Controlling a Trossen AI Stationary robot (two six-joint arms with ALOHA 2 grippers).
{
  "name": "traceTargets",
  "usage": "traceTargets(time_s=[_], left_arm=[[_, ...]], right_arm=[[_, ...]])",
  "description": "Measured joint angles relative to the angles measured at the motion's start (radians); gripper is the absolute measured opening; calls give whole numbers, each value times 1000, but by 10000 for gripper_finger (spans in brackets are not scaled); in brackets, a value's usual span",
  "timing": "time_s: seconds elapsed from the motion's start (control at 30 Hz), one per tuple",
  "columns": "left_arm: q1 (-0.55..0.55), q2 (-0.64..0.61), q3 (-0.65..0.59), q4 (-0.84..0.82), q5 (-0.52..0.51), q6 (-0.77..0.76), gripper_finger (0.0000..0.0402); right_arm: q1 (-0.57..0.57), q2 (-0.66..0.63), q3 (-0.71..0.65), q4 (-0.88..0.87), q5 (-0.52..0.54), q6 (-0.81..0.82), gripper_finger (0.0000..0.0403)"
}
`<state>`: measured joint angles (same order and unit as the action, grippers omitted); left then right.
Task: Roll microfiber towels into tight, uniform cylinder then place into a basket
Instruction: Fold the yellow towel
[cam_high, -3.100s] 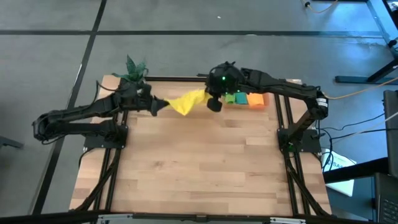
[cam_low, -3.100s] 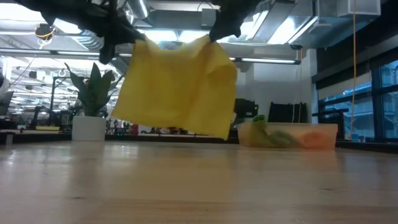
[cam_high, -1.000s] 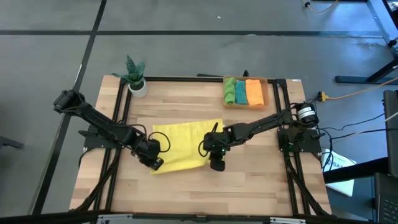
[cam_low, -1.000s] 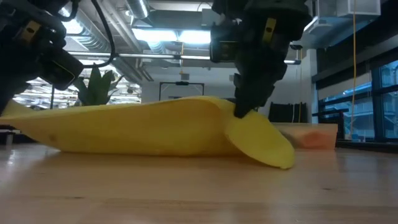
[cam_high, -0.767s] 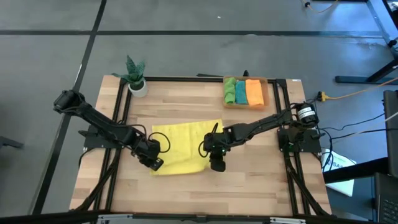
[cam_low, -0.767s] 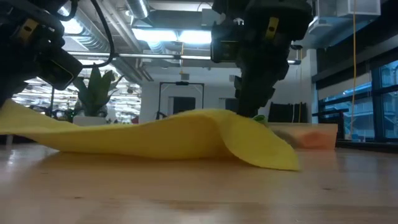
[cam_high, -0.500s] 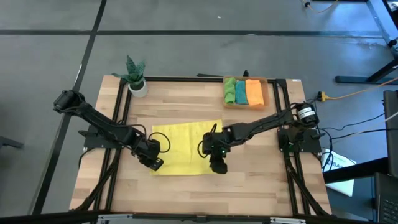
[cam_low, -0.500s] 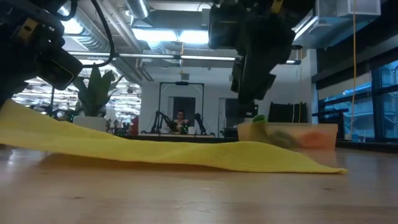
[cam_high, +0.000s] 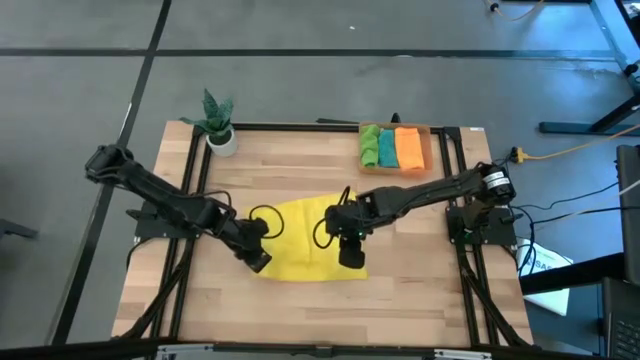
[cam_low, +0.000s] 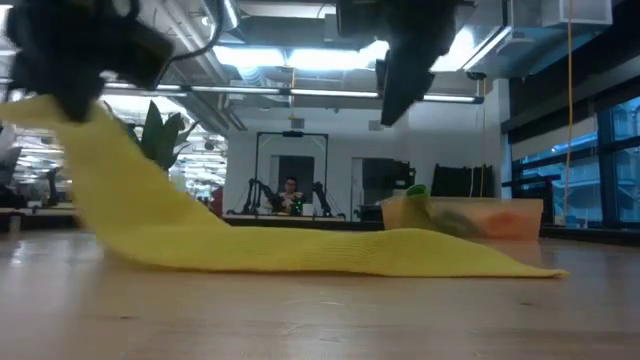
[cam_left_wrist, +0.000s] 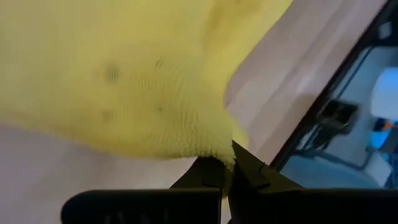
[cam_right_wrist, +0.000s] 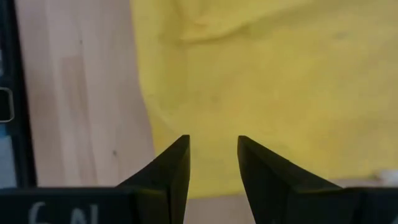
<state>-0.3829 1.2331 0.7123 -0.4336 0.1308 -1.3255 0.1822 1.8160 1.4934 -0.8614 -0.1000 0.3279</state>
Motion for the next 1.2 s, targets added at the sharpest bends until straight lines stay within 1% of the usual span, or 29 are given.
traceTargets(time_s=[0.2,0.37,0.53,0.73,1.0,1.2], left_arm=[[49,16,56,-1,-59,82,0],[90,72,94,20,-92,203,0],[126,142,139,103,-94,316,0],[183,244,236,115,-93,445,0],[281,446,453,117,9,633,0],[329,602,640,114,132,752,0]], right_arm=[[0,0,124,-147,109,-19,135],[0,0,211,-232,168,-46,135],[1,-26,255,-289,186,-47,136],[2,-112,253,-296,186,-22,136],[17,-197,252,-302,189,-15,136],[23,-251,251,-330,189,-8,136]])
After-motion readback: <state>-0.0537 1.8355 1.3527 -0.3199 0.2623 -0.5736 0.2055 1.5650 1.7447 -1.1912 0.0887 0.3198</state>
